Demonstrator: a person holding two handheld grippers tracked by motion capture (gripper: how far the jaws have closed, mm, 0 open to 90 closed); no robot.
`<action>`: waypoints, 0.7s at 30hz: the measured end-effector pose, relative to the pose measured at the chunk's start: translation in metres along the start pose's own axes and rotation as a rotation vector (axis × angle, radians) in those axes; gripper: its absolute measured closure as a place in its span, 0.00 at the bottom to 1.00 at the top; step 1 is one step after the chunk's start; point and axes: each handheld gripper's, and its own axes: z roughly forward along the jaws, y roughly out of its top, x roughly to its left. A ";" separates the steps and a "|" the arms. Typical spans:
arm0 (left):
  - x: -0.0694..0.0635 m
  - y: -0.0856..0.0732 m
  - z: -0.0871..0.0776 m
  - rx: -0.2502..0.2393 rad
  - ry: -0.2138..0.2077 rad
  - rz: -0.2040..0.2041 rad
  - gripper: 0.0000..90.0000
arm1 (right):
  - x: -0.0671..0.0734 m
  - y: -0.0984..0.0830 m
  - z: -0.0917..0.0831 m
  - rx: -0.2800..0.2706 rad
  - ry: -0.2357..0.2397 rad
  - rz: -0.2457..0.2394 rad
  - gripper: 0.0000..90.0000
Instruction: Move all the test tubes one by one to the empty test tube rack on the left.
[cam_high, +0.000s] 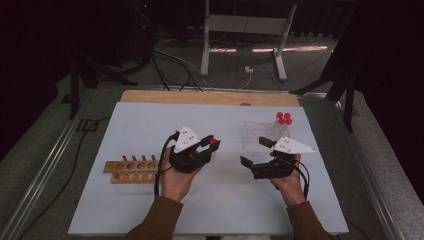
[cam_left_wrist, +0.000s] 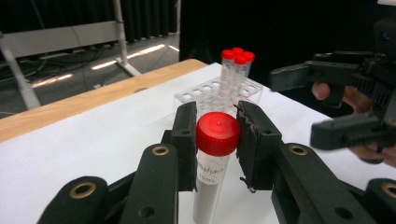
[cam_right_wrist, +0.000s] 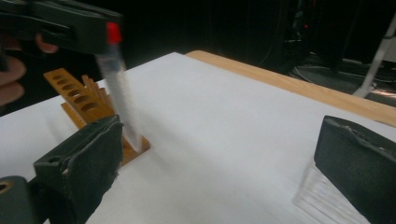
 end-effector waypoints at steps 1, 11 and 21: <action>0.003 0.000 -0.004 -0.006 0.006 -0.004 0.79 | -0.003 0.000 -0.003 -0.005 -0.010 0.005 0.01; 0.026 -0.008 -0.045 -0.050 0.070 -0.027 0.79 | -0.015 0.000 -0.012 -0.029 -0.048 0.038 0.01; 0.040 -0.017 -0.069 -0.066 0.129 -0.039 0.79 | -0.020 0.000 -0.017 -0.036 -0.065 0.050 0.00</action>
